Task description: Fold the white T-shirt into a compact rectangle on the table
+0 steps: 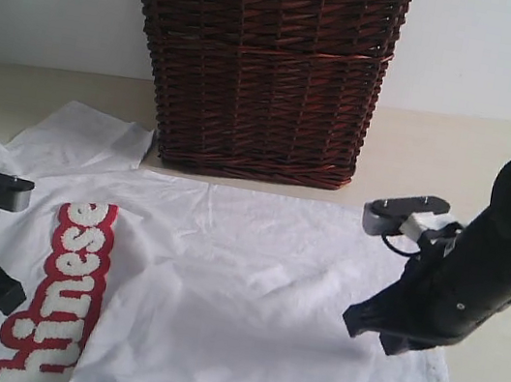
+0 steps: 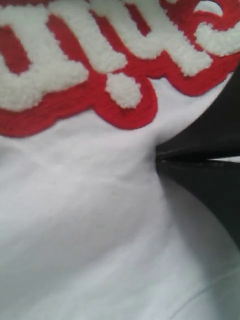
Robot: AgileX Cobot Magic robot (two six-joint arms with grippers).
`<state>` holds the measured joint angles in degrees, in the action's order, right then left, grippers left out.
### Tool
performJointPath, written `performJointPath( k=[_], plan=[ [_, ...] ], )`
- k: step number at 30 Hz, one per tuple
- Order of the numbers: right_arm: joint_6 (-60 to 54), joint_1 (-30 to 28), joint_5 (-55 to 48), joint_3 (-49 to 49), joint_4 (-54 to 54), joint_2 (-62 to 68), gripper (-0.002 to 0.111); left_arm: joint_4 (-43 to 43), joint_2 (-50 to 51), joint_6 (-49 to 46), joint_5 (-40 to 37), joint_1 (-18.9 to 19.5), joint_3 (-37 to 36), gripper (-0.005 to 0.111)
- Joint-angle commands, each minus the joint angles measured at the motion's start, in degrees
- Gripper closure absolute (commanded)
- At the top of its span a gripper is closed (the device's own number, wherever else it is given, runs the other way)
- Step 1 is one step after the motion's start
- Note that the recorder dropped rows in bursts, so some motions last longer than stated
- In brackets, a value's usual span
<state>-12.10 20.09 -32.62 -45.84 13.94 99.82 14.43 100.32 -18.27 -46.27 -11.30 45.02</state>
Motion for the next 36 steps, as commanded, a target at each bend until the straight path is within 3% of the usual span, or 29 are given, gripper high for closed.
performJointPath(
  k=[1, 6, 10, 22, 27, 30, 33, 36],
  plan=[
    [3.82, 0.26, 2.73, 0.88, -4.42, 4.94, 0.108, -4.28, 0.03, 5.76, 2.78, -0.33, -0.94, 0.107],
    [15.09, -0.13, 5.89, 0.75, -16.84, 9.03, 0.108, -15.91, 3.46, 18.27, 5.44, 0.02, -0.71, 0.107],
    [25.51, -2.37, 5.79, -0.66, -27.15, 10.46, 0.108, -16.55, 6.33, 19.14, 7.66, 0.02, 0.27, 0.107],
    [26.32, -6.22, 5.13, -7.82, -30.89, 11.05, 0.108, -16.65, 7.38, 18.27, 14.31, 0.02, 5.56, 0.107],
    [26.08, -6.22, 1.77, -10.74, -32.29, 11.17, 0.108, -16.77, 4.65, 18.27, 10.37, 0.02, 8.74, 0.105],
    [20.56, -6.09, 1.4, -11.19, -27.77, 11.17, 0.108, -17.41, 1.16, 18.27, 6.85, 0.02, 8.98, 0.094],
    [10.99, -6.09, 1.68, -11.19, -19.21, 11.17, 0.108, -17.81, 0.02, 15.69, -3.77, 0.02, 8.85, 0.084],
    [3.86, -6.09, 1.56, -11.19, -11.42, 10.69, 0.108, -18.33, 0.87, 13.68, -12.62, 0.02, 6.41, 0.082]
  ],
)
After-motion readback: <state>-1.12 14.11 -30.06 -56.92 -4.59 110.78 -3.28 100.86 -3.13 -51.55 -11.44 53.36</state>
